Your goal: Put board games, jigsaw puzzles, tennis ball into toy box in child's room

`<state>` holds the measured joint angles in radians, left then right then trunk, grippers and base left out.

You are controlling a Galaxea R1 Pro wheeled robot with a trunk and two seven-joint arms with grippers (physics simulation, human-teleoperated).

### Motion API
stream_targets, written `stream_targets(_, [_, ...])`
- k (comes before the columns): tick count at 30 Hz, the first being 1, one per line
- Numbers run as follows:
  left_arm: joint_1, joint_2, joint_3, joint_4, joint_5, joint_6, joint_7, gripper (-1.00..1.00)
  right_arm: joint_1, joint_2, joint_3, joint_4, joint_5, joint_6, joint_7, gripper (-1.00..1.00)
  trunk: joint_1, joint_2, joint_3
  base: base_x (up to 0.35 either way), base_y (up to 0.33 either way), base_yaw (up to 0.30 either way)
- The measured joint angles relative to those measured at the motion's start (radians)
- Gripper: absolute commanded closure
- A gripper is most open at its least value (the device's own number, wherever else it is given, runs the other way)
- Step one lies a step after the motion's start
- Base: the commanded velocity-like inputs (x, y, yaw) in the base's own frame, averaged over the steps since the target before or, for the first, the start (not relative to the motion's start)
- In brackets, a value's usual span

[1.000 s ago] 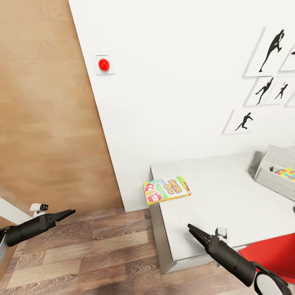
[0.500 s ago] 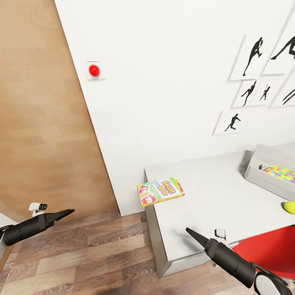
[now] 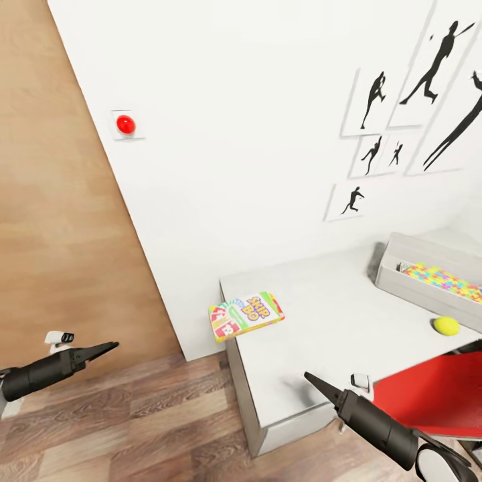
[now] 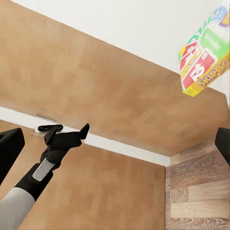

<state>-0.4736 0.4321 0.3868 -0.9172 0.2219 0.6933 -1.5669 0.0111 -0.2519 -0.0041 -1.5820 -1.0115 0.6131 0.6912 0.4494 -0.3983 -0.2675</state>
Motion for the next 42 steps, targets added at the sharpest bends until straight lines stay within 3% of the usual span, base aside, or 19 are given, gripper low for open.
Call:
stream_targets(26, [0.000,0.013,0.000,0.000,0.000,-0.006,0.000,-1.00,0.000,0.007,-0.002,0.004,0.000,0.000,-0.001,-1.00,0.000,0.000,0.026,-0.023,0.014,-0.168])
stream_targets(42, [0.001,0.014,0.000,0.000,0.001,-0.006,0.000,-1.00,0.000,0.009,-0.002,0.007,0.000,0.000,-0.001,-1.00,0.000,0.000,0.039,-0.002,0.121,-0.251])
